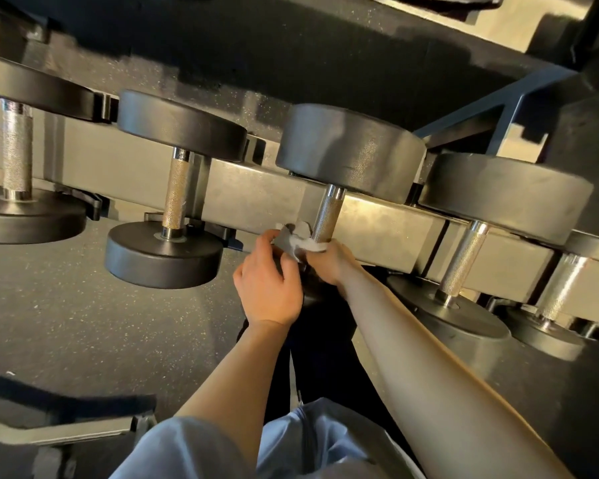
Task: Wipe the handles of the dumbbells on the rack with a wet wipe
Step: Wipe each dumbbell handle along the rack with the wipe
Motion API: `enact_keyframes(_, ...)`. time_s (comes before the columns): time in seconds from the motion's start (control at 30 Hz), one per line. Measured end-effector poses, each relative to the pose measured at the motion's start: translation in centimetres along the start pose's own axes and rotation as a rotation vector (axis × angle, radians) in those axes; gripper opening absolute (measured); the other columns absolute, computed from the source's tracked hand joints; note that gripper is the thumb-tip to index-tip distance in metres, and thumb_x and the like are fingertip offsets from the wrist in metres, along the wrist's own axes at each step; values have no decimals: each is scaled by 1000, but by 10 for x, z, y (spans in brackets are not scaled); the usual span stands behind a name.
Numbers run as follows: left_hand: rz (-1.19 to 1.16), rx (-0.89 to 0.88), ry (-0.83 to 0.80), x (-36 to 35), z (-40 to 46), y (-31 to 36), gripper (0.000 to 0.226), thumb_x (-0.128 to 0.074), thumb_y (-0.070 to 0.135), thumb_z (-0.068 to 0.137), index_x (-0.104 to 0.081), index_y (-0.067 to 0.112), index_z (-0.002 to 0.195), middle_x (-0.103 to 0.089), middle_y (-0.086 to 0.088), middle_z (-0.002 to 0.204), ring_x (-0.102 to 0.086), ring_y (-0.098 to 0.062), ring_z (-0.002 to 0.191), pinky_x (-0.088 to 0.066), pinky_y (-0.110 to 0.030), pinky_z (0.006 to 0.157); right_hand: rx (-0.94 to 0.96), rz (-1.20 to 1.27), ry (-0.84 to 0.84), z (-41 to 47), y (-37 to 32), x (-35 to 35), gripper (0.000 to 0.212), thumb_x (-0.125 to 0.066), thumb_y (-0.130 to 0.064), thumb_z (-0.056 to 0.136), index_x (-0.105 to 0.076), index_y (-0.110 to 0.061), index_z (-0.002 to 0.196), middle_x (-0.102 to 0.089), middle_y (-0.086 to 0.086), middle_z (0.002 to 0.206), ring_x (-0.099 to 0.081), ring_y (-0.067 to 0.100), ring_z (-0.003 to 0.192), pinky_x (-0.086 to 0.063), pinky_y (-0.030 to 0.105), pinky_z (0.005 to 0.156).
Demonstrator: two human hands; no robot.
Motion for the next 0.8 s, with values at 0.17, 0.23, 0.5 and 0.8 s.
enact_keyframes(0.17,5,23,-7,-2,1,-1,46,-35,33,85,-49,20,127,-59,5,95,-60,-26,99,-39,-52,101,-65,556,114,11,0,-4,40,-67,-33,87,-60,-10,119,-67,9,110,-62,24,101,-48,40,96)
enact_keyframes(0.23,1,24,-8,-2,1,-2,45,-36,32,85,-49,20,126,-57,7,92,-60,-25,97,-39,-52,100,-16,616,147,14,-6,-1,28,-70,-24,85,-60,-13,109,-67,5,103,-62,21,97,-49,36,92)
enact_keyframes(0.5,12,21,-22,-3,2,-3,44,-36,33,86,-49,21,127,-56,9,89,-59,-21,94,-39,-52,101,103,686,138,15,-24,22,50,-80,-20,73,-55,-12,116,-64,4,106,-60,22,101,-46,45,97)
enact_keyframes(0.8,-17,23,-8,-2,1,-3,43,-36,32,85,-49,22,125,-57,8,88,-59,-20,90,-40,-53,99,26,154,8,7,1,6,58,-65,-41,86,-49,-14,135,-59,4,122,-55,24,114,-43,39,101)
Point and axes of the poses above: each hand's wrist, its own z-axis towards the middle knuckle, its own x-axis out of the back of the hand, y = z × x, the point moved 7 cm from there along z, towards the middle knuckle
